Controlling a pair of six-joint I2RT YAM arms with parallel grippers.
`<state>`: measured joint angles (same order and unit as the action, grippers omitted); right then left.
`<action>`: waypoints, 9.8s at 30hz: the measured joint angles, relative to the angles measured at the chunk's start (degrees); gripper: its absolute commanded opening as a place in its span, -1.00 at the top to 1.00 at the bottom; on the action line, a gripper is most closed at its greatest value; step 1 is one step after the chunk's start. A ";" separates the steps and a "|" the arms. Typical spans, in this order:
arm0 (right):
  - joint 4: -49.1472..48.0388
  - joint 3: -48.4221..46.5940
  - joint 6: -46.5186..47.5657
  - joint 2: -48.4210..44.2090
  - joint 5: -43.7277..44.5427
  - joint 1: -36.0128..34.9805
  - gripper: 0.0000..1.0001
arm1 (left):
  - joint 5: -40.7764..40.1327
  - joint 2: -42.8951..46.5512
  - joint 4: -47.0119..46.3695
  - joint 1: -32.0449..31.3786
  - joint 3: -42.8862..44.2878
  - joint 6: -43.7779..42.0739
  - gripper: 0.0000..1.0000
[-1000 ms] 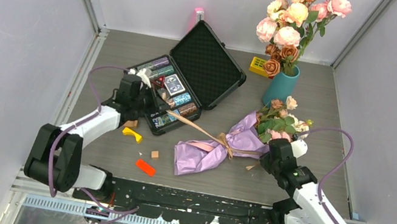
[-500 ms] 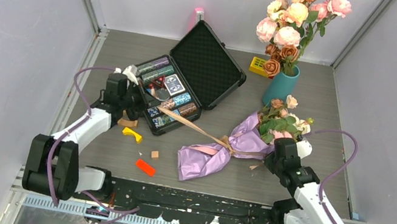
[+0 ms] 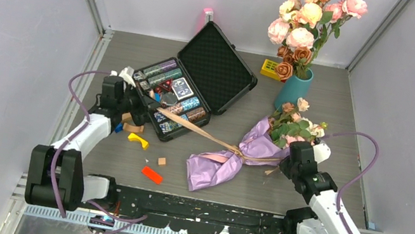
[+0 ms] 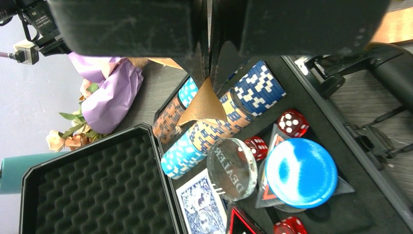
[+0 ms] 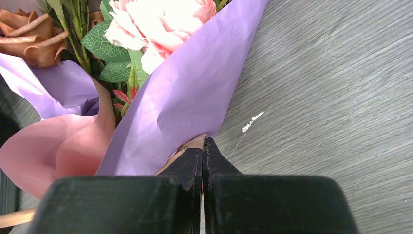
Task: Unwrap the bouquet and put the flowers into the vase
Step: Untie the ribbon from the wrapping paper.
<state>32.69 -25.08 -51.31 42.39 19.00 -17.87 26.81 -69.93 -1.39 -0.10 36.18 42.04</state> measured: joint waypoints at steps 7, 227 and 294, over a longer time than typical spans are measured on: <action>1.64 -1.53 1.22 0.33 1.07 0.09 1.00 | 0.33 0.61 0.02 2.32 0.00 0.00 1.00; -0.59 -13.92 1.14 18.97 -11.32 -27.45 0.45 | -6.45 -24.20 39.15 -43.19 28.33 -26.05 1.00; 2.64 -23.23 9.60 25.94 -7.63 -28.17 0.56 | -7.10 -23.91 39.60 -42.10 28.41 -26.03 1.00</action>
<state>35.33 -48.31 -41.71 68.34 11.38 -46.04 19.70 -93.84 38.22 -42.19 64.60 16.01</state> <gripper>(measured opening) 0.236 0.009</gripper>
